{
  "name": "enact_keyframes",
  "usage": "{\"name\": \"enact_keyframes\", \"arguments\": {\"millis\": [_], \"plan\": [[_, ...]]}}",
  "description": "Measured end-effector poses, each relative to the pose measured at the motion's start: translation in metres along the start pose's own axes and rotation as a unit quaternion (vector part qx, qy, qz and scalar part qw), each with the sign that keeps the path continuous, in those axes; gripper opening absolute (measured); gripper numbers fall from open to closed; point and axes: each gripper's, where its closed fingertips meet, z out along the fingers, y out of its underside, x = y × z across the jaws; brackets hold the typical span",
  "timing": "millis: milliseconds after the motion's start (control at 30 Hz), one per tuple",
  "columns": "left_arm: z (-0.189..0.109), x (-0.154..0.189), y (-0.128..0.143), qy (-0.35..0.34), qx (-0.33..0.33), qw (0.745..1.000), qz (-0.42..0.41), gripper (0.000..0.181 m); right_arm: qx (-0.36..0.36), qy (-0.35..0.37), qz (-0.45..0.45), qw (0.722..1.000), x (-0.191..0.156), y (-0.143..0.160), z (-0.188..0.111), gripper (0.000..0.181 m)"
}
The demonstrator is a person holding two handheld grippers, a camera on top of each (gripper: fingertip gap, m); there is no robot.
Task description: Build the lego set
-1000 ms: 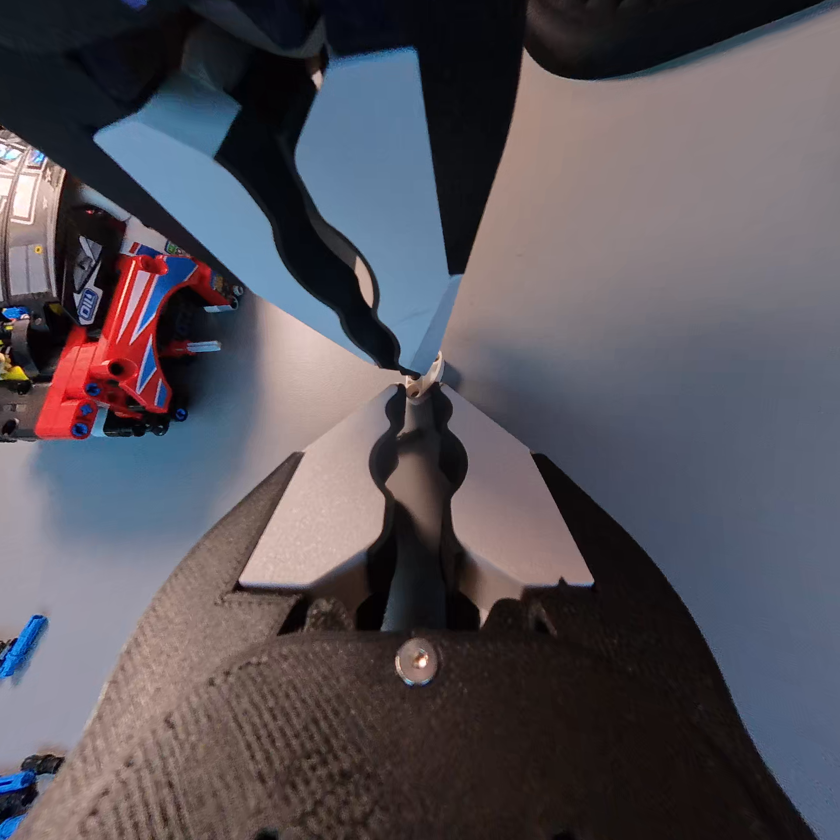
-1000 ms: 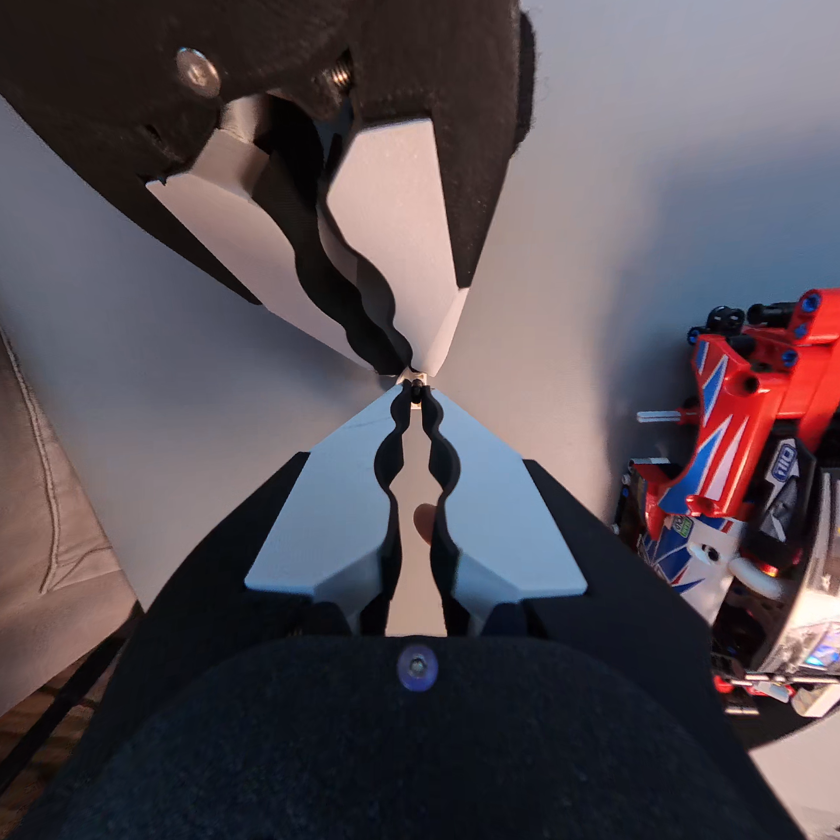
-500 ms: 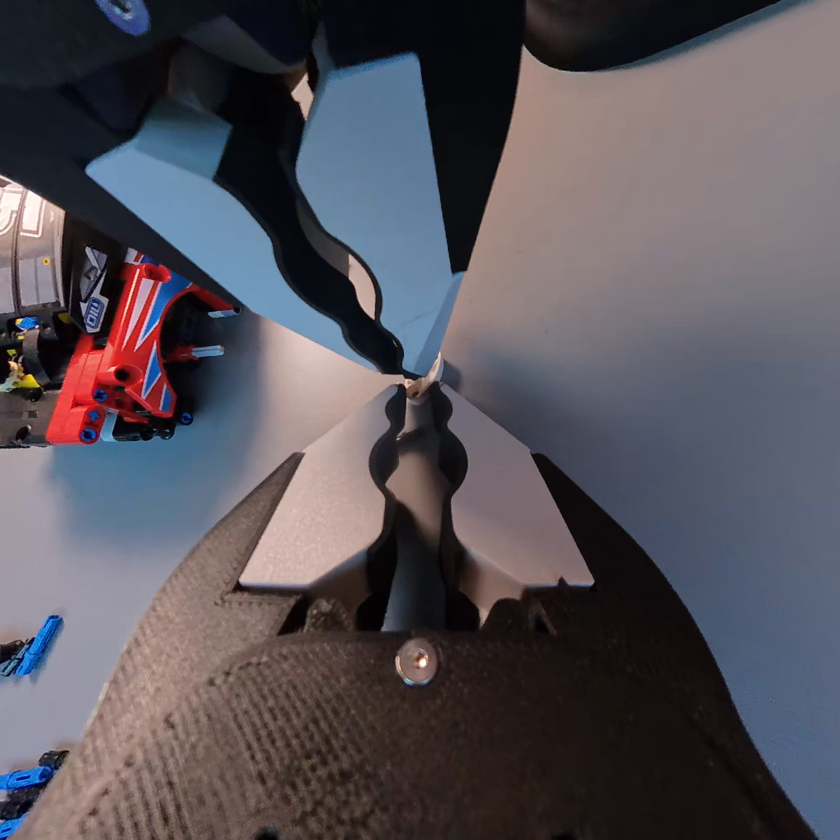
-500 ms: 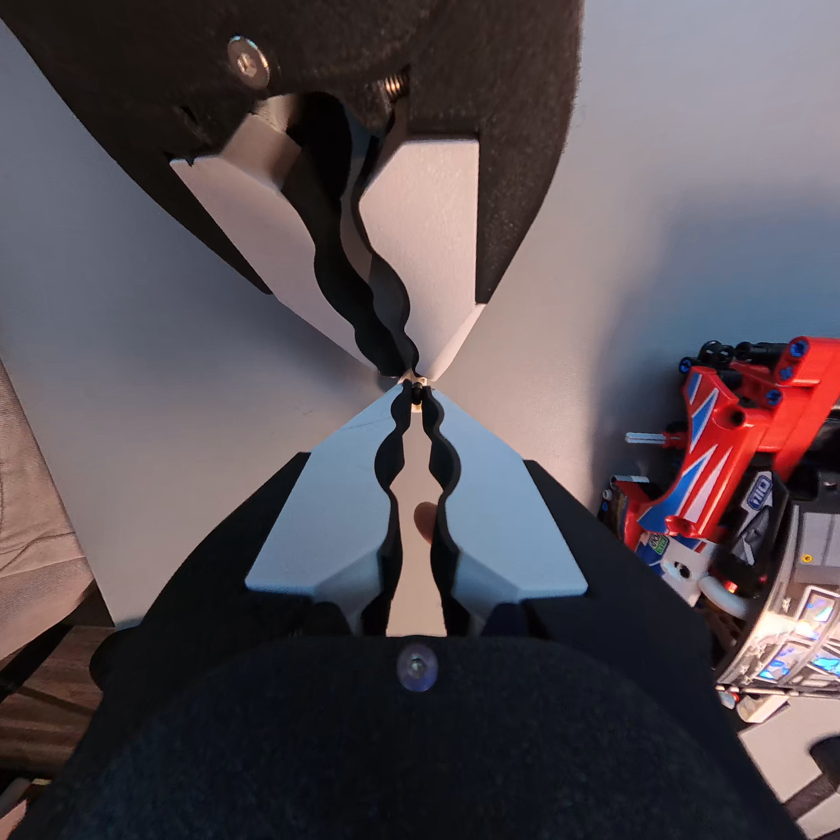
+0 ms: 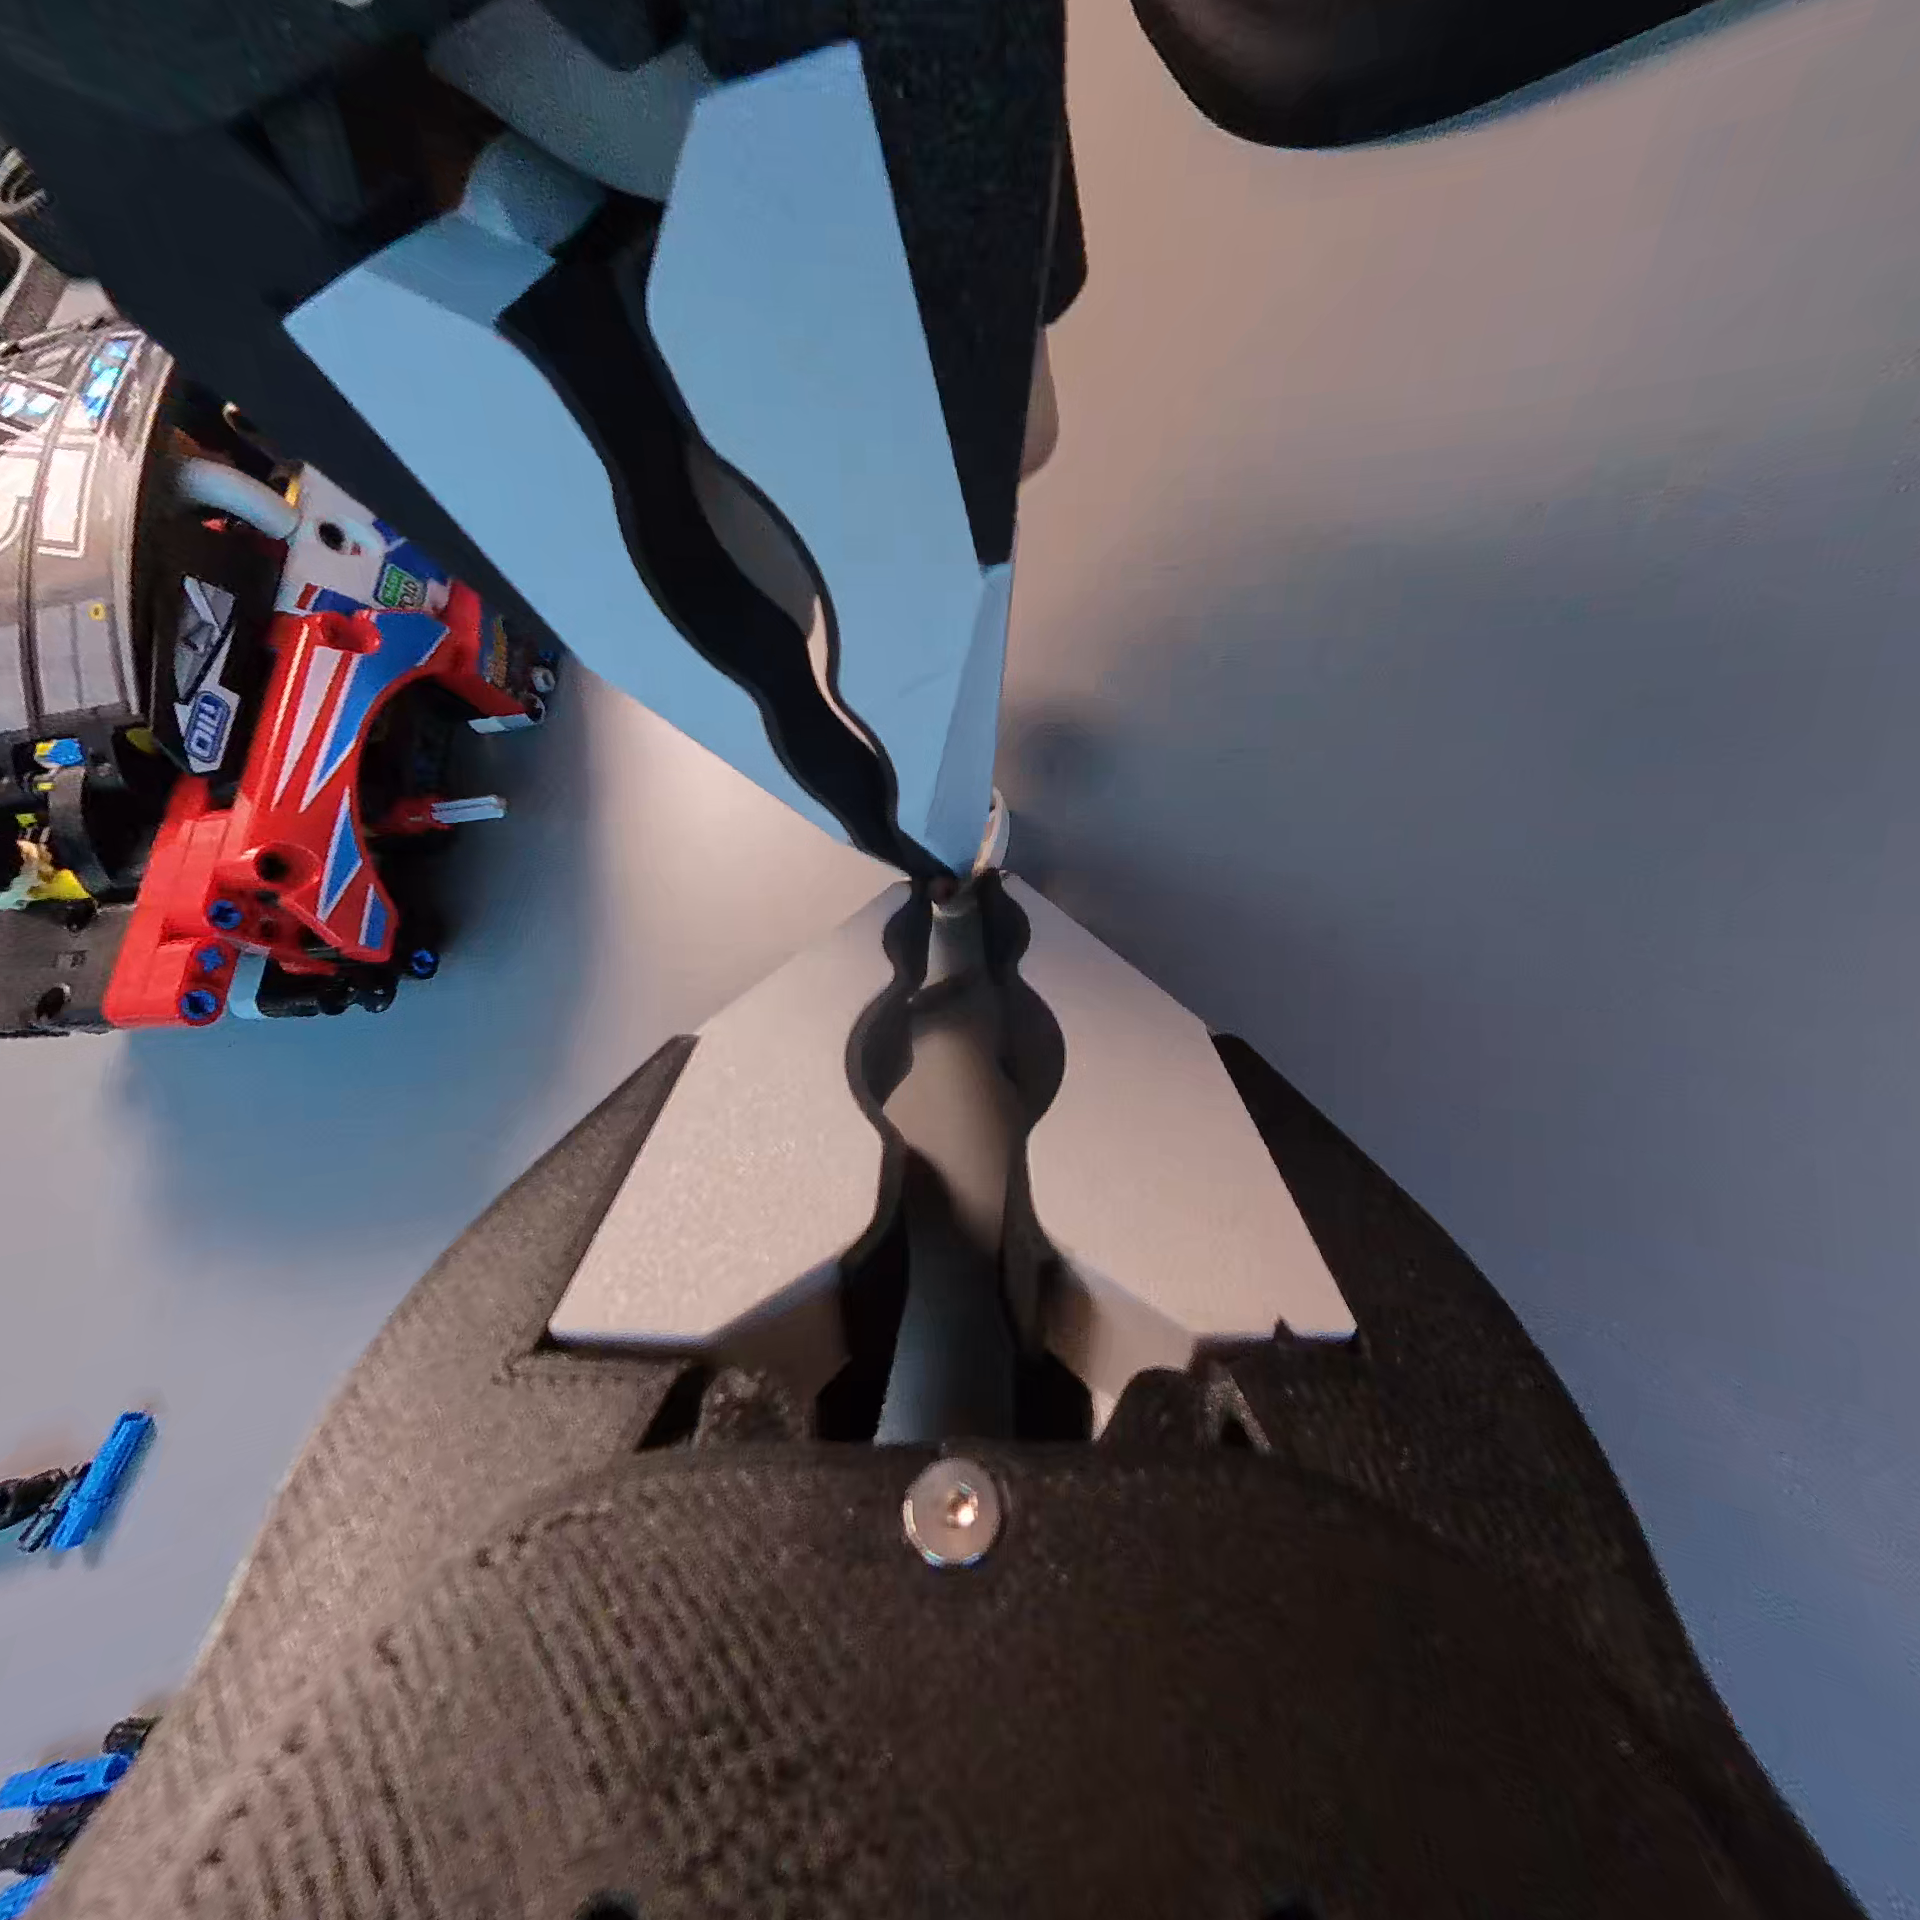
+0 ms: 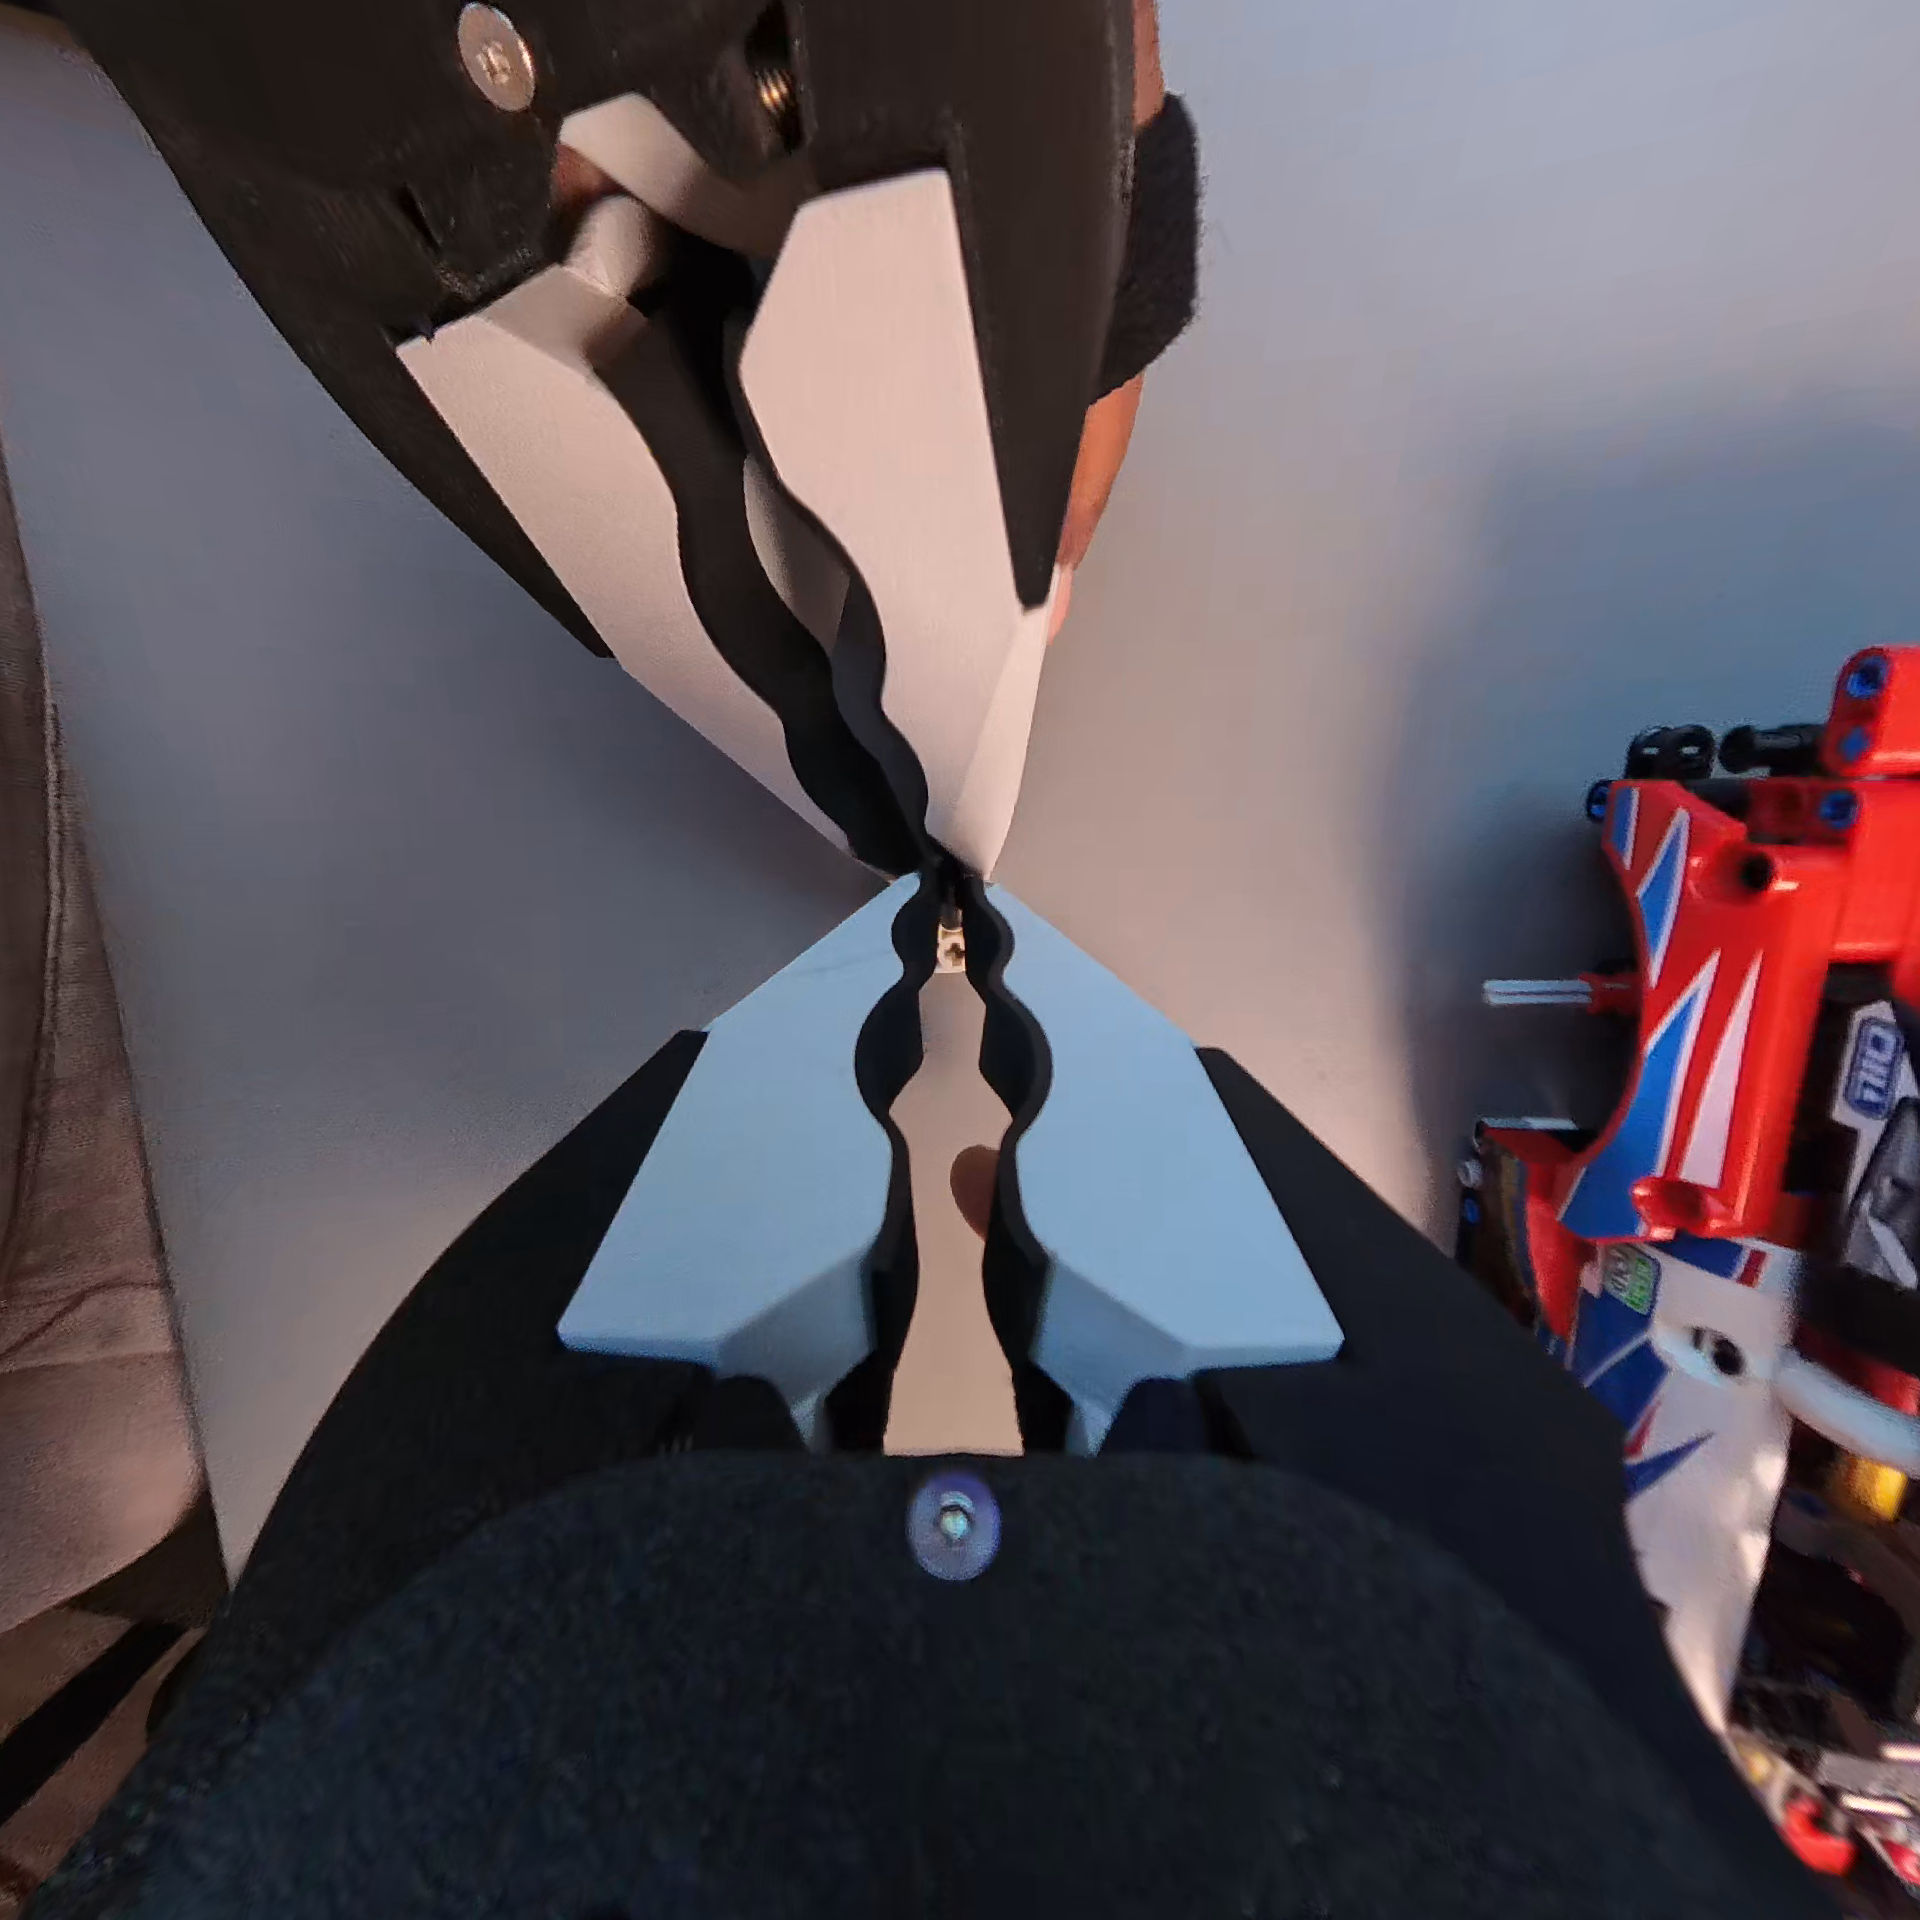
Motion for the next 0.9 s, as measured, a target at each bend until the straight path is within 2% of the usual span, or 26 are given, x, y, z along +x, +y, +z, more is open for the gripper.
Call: {"name": "enact_keyframes", "arguments": {"millis": [467,600,900], "plan": [[0.001,0.001,-0.002,0.000,0.001,1.000,-0.004,0.006,0.095,-0.011,0.019,0.995,-0.001,0.000,-0.002,0.003],[0.001,0.001,-0.002,0.000,0.001,1.000,-0.003,0.006,0.109,-0.029,0.016,0.994,-0.004,0.001,-0.004,0.011],[0.001,0.001,-0.002,0.001,0.002,1.000,-0.002,0.005,0.045,-0.004,-0.059,0.997,-0.001,0.006,-0.018,0.013]]}}
